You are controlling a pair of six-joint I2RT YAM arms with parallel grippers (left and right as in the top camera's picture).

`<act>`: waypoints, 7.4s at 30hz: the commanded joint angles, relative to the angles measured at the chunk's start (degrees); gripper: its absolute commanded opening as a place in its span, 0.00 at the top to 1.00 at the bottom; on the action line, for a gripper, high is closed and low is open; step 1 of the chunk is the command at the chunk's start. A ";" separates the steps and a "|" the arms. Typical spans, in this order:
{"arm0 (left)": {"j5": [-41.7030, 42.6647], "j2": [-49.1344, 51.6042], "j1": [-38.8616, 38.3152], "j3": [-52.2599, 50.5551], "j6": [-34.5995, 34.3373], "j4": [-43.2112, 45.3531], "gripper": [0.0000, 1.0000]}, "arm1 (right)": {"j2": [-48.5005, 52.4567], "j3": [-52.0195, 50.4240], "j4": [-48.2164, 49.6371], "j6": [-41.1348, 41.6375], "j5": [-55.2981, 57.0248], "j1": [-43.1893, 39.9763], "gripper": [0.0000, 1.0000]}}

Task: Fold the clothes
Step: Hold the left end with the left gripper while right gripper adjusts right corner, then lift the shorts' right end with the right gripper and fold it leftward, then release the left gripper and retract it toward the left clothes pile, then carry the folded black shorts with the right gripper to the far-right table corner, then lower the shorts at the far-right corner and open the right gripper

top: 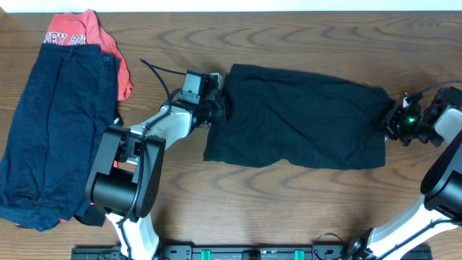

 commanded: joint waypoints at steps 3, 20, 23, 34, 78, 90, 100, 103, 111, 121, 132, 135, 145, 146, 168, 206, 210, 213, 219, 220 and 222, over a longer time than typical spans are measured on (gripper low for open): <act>0.07 2.56 -0.22 0.20 -0.31 -0.79 0.60 | 0.76 5.29 -3.93 -2.97 0.39 0.07 0.99; 0.07 2.56 -0.22 0.20 -0.31 -0.85 0.61 | -6.23 19.28 -19.28 -2.19 4.11 19.08 0.99; 0.07 2.56 -0.22 0.20 -0.31 -1.01 0.61 | -9.49 20.11 -19.45 -0.31 6.80 22.60 0.99; 0.07 2.56 -0.22 0.20 -0.28 -1.01 0.61 | -19.96 24.09 -21.44 1.79 13.20 23.54 0.99; 0.11 2.49 -0.22 0.20 -0.31 -1.01 0.61 | -5.33 26.12 -10.56 12.41 20.70 54.29 0.99; -3.85 -7.67 0.20 0.20 0.59 -9.09 0.51 | -3.89 26.12 -8.76 12.76 19.47 55.15 0.99; -12.37 -20.87 3.23 0.20 0.55 -18.05 0.39 | -3.80 26.12 -8.61 12.17 19.30 55.91 0.98; -13.99 -24.09 5.31 0.20 0.57 -18.62 0.36 | -3.80 26.12 -8.35 11.43 18.95 57.20 0.75; -17.99 -26.84 13.66 0.20 0.57 -19.85 0.32 | -3.85 26.29 -7.37 9.07 13.66 58.95 0.53; -17.97 -26.62 16.68 -0.07 0.55 -21.70 0.32 | -5.92 26.64 -8.11 4.63 16.72 58.47 0.48; -17.92 -25.99 16.65 -0.48 0.55 -22.56 0.32 | -2.89 26.08 -14.75 2.58 25.49 58.66 0.35; -17.92 -25.86 16.68 -0.48 0.52 -22.53 0.32 | -1.09 25.79 -14.91 -0.72 25.27 59.21 0.27; -17.92 -25.83 16.65 -0.48 0.55 -22.53 0.32 | 11.23 25.79 -12.17 -7.89 27.89 59.67 0.11; -17.92 -25.83 16.65 -0.48 0.55 -22.53 0.32 | 12.31 25.79 -11.80 -7.89 27.89 59.45 0.11; -17.97 -25.83 16.68 -0.48 0.55 -22.49 0.32 | 18.05 25.79 2.40 -10.43 34.77 31.74 0.04; -17.97 -25.83 16.68 -0.48 0.52 -21.84 0.32 | -1.07 26.47 13.31 -4.81 27.12 16.13 0.01; -17.94 -25.83 16.68 -0.48 0.55 -21.86 0.32 | -7.06 26.47 -0.37 -1.29 22.10 16.41 0.01; -17.94 -25.83 16.68 -0.48 0.52 -21.86 0.32 | -7.45 26.34 -9.11 0.70 21.57 16.63 0.01; -17.92 -25.83 16.68 -0.48 0.55 -22.25 0.32 | -5.14 21.35 -14.62 1.46 21.29 16.83 0.04; -17.94 -25.83 16.68 -0.48 0.55 -22.34 0.32 | -4.83 20.06 -14.53 1.88 21.16 16.83 0.04; -17.94 -25.83 16.68 -0.48 0.55 -22.64 0.32 | -4.52 17.70 -13.03 2.89 21.18 16.83 0.04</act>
